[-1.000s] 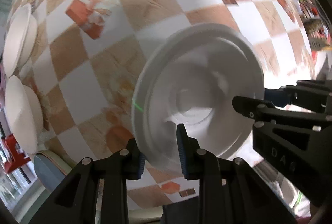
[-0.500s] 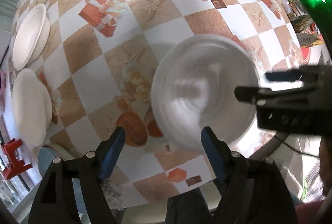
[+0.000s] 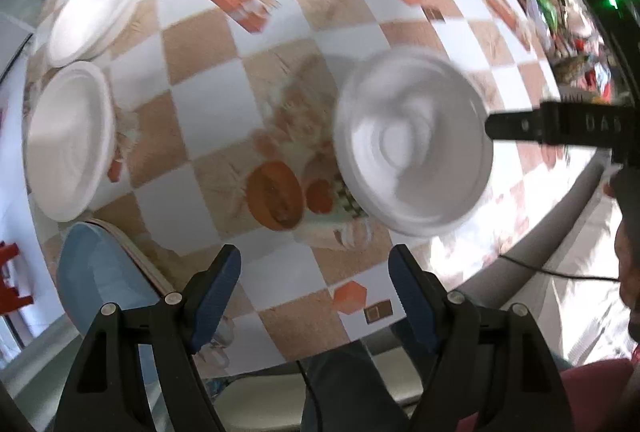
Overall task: Organize plates and bowls
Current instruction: 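Lower the white plate and open both grippers, then move both grippers to another white round plate and close on its rim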
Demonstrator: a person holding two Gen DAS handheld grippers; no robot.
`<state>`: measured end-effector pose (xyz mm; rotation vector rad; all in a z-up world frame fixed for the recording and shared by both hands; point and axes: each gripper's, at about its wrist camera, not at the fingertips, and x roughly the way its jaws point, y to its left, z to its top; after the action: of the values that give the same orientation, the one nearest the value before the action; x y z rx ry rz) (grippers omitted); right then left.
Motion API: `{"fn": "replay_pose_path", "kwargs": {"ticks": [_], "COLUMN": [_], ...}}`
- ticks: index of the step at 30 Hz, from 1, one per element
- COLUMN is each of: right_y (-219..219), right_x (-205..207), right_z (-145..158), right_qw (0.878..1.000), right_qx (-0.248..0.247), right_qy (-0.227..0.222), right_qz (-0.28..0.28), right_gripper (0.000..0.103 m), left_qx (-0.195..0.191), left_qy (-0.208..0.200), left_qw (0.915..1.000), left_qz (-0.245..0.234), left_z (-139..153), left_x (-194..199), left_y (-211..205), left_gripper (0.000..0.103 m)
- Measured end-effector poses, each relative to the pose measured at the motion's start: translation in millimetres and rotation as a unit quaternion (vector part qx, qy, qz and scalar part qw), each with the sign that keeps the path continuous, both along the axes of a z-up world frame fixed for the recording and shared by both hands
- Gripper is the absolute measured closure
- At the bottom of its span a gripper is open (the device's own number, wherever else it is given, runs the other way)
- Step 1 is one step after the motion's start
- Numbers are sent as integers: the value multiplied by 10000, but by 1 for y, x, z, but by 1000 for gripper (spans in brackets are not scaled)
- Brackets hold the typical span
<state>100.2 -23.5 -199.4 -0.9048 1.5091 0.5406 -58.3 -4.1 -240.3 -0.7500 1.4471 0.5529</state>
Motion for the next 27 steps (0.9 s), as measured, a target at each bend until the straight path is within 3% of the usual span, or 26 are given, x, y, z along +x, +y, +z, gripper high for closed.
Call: {"fn": "replay_pose_path", "kwargs": {"ticks": [12, 18, 27], "right_y": [46, 80, 137], "right_x": [-63, -110, -174], "right_z": [22, 16, -8], "right_qw": [9978, 9928, 9856], "right_qx": [244, 340, 362], "right_qy": [-5, 114, 520], "right_qz": [615, 1142, 1570], "right_gripper": [1, 1, 1], "left_qx": [371, 683, 829], "left_qy": [-107, -49, 259], "left_qw": [9930, 9794, 9561], "left_qz": [1113, 1898, 2800], "left_z": [38, 51, 36], "left_x": [-75, -121, -167], "left_y": [58, 97, 155], "left_gripper": [23, 23, 23]}}
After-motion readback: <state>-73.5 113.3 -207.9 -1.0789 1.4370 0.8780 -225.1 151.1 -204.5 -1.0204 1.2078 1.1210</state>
